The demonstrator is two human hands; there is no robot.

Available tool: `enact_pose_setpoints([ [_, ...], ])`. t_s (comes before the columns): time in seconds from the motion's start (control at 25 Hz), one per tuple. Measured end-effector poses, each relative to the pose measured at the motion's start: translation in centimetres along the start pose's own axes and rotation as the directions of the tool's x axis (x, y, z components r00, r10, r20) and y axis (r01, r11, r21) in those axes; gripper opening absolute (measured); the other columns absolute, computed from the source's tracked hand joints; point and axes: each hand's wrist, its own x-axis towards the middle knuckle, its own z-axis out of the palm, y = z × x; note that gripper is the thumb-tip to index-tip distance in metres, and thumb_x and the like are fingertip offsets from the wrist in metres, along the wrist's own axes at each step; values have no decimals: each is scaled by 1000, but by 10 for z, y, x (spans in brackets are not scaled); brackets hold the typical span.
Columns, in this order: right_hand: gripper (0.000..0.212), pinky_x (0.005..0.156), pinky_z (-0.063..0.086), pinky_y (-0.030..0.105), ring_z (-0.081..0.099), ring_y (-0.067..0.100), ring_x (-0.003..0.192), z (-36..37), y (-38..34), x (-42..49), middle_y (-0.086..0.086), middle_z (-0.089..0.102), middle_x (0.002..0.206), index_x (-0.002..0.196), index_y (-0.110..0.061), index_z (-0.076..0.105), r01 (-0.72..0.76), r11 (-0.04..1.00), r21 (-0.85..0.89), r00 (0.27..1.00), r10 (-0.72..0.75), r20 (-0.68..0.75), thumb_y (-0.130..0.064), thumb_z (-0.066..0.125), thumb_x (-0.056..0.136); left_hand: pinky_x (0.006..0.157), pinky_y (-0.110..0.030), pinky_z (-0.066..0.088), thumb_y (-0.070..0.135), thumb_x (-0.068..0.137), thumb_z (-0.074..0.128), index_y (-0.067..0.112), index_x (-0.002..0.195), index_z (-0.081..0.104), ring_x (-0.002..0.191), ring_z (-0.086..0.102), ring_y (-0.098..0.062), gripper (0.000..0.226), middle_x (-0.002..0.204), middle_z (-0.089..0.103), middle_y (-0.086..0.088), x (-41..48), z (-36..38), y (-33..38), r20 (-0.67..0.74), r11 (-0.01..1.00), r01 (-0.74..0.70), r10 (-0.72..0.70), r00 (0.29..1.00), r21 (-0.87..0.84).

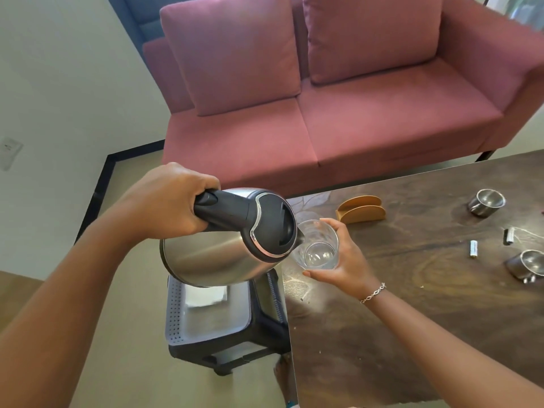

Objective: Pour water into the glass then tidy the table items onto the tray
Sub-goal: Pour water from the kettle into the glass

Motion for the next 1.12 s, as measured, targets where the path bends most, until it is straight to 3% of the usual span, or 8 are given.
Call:
enact_pose_setpoints([
  [0.24,96,93,42,28,48,18,113,-5,6,-6,-7,43,124,130,-20,31,-34,999,-32,999,34,4,-38,83,52,43,-17,17,24,52,62,35,50,23,37,29,-6,41,37,26,11,7,3,10,8,997,16,-16,1000,77],
  [0.48,95,97,43,33,48,19,114,-7,13,-12,-8,42,124,131,-19,31,-46,998,-47,999,47,10,-27,87,55,44,-20,18,12,57,69,28,53,27,43,31,-15,45,41,30,11,17,5,23,29,984,32,-37,999,176],
  [0.6,95,94,42,29,48,17,113,-7,13,-15,-8,42,124,131,-18,32,-49,998,-47,999,50,11,-26,87,55,44,-21,20,11,57,64,26,51,24,43,30,-9,44,43,31,10,20,2,30,60,978,22,-35,998,207],
  [0.68,95,92,40,25,48,16,112,-7,12,-16,-8,42,123,131,-16,32,-46,998,-45,999,47,13,-25,87,55,44,-22,20,11,59,63,25,51,23,44,31,-13,43,44,32,9,21,0,34,81,974,17,-36,996,227],
  [0.8,94,92,42,26,49,17,111,-7,13,-17,-8,43,122,131,-17,32,-41,999,-36,999,41,18,-25,87,55,44,-23,20,13,63,62,24,53,24,53,37,-23,40,47,35,8,23,-2,39,91,960,22,-49,995,278],
  [0.96,93,93,41,26,47,16,111,-8,14,-17,-9,41,122,128,-24,30,-33,999,-35,999,34,14,-25,87,55,45,-23,24,14,65,61,22,56,32,56,41,-25,31,49,37,8,26,-5,43,133,954,29,-72,989,299],
  [1.12,92,91,40,24,45,13,111,-8,13,-17,-9,41,122,125,-29,27,-37,999,-26,999,38,16,-24,87,56,45,-22,23,14,65,61,24,53,26,57,43,-25,38,50,37,7,28,-7,46,153,949,39,-92,984,313],
])
